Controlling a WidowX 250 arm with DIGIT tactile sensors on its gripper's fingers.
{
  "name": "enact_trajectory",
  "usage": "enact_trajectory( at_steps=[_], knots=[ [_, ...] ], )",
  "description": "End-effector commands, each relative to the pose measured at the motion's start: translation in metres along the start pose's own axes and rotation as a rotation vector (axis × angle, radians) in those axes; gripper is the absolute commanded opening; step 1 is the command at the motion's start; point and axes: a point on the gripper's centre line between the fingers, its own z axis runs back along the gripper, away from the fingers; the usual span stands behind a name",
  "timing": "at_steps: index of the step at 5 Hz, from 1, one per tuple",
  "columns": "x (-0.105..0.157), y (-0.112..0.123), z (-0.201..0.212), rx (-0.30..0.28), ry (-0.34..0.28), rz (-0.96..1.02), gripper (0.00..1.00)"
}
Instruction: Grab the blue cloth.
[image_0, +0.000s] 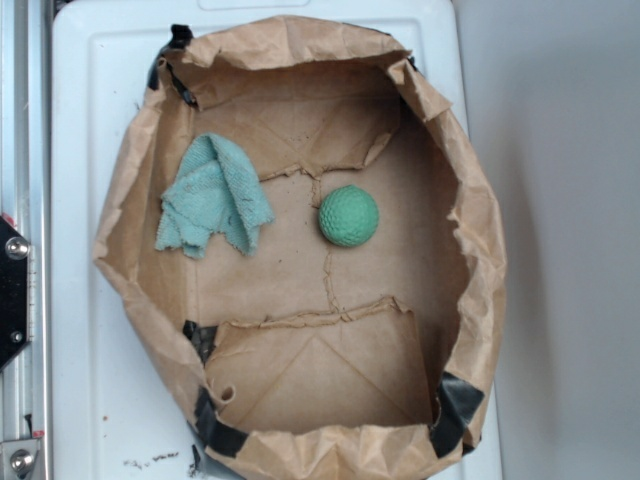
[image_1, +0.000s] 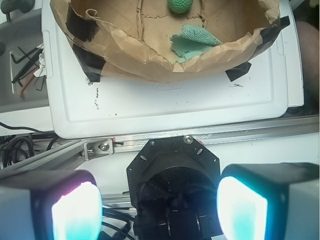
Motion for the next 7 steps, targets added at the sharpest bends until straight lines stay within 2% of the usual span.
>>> enact_trajectory(
  at_steps=[1, 2, 3, 4, 5, 7],
  knots=[
    [0.0, 0.0, 0.0, 0.0, 0.0, 0.0, 1.0],
    [0.042, -0.005, -0.02, 0.035, -0.002, 0.12, 1.0],
    [0.07, -0.002, -0.032, 0.039, -0.017, 0.155, 1.0],
    [0.084, 0.002, -0.044, 0.026, -0.046, 0.071, 1.0],
    [0.1, 0.011, -0.062, 0.042, -0.116, -0.035, 1.0],
    [0.14, 0.016, -0.1, 0.123, -0.207, -0.161, 1.0]
  ],
)
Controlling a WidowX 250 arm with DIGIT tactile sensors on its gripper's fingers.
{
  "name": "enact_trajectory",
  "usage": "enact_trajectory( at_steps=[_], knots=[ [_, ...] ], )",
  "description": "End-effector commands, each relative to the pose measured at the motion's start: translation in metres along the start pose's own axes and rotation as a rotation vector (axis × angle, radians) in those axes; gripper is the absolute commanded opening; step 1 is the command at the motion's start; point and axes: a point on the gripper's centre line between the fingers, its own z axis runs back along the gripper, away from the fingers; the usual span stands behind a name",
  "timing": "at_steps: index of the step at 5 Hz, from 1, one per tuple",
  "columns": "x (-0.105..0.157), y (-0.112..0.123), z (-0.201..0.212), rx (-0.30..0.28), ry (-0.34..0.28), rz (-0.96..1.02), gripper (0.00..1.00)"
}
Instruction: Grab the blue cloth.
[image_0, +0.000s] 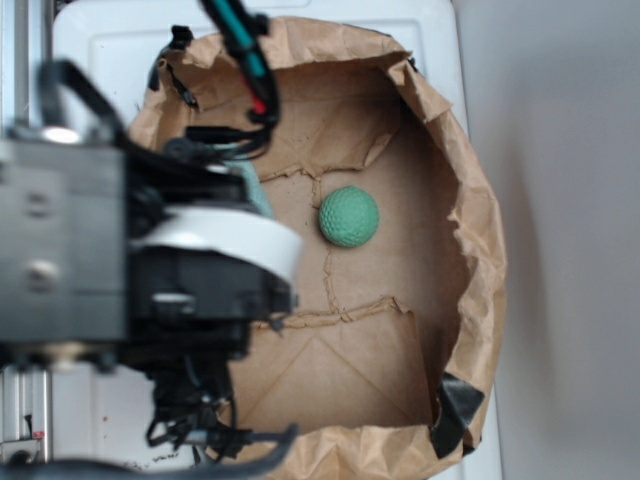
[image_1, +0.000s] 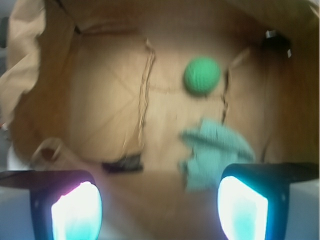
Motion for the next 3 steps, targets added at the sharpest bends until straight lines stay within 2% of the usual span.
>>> enact_trajectory(
  at_steps=[1, 2, 3],
  knots=[
    [0.028, 0.013, -0.036, 0.106, -0.059, -0.089, 1.0],
    [0.025, 0.027, -0.052, 0.115, -0.024, -0.116, 1.0],
    [0.021, 0.041, -0.055, 0.1, 0.015, -0.1, 1.0]
  ],
)
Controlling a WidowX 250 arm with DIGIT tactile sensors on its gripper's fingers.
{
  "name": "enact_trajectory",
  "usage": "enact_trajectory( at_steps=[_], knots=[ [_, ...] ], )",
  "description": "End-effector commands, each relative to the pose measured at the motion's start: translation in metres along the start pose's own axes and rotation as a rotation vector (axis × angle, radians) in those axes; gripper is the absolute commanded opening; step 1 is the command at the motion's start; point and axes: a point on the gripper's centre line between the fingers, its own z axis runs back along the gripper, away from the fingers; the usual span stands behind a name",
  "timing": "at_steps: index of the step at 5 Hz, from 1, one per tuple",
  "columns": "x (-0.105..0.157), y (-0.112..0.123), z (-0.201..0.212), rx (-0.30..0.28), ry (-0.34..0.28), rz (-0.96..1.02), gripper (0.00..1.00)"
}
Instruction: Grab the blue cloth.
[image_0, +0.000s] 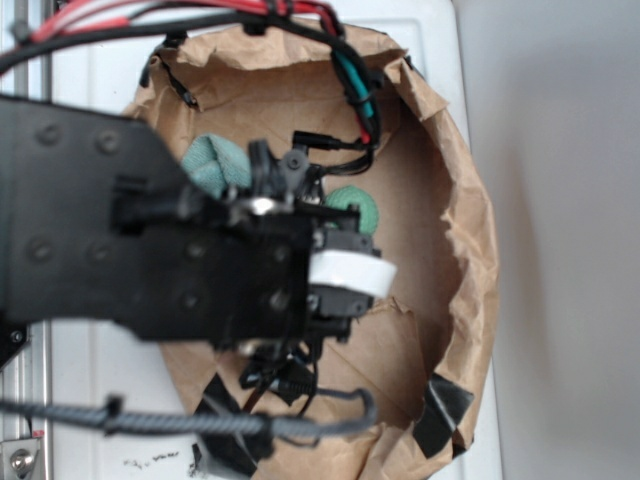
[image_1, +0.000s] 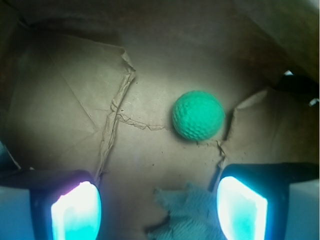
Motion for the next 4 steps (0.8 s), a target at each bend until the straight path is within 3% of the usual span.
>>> enact_trajectory(
  at_steps=[1, 2, 4],
  knots=[
    [0.0, 0.024, 0.015, -0.039, 0.008, 0.034, 1.0],
    [0.006, 0.036, 0.031, -0.089, -0.013, 0.069, 1.0],
    [-0.002, 0.042, 0.001, -0.026, 0.036, 0.033, 1.0]
  ],
)
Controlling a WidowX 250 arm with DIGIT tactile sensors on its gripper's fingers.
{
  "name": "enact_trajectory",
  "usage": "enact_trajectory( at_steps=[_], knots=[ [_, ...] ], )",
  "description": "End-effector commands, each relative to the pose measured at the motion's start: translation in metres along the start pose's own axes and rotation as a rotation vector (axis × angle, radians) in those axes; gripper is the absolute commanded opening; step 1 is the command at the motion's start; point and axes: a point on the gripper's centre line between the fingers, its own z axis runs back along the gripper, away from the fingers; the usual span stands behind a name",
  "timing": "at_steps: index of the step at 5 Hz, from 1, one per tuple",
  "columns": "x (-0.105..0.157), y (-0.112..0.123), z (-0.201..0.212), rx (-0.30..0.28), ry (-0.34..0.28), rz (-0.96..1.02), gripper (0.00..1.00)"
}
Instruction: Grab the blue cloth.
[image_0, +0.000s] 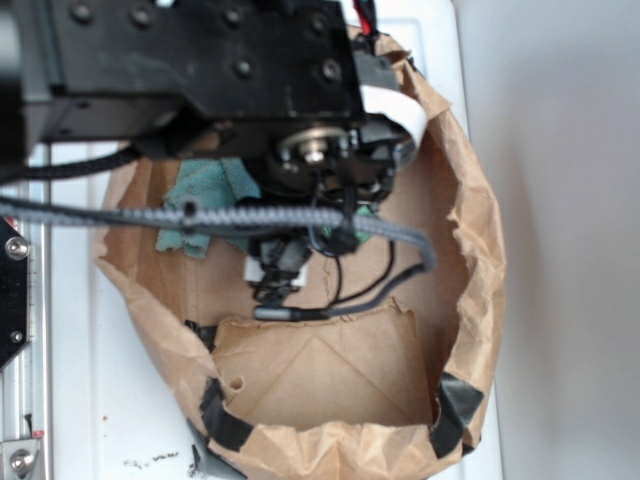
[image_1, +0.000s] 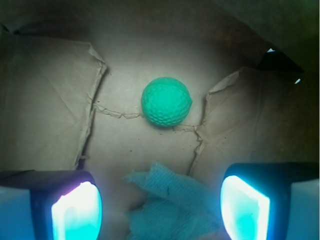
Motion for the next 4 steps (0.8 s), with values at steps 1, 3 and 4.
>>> enact_trajectory(
  at_steps=[1, 3, 4],
  knots=[
    [-0.0067, 0.0004, -0.0085, 0.05, 0.005, -0.071, 1.0],
    [-0.0093, -0.0042, -0.0147, 0.093, 0.033, -0.109, 1.0],
    [-0.0093, -0.0042, -0.0147, 0.093, 0.033, -0.109, 1.0]
  ],
)
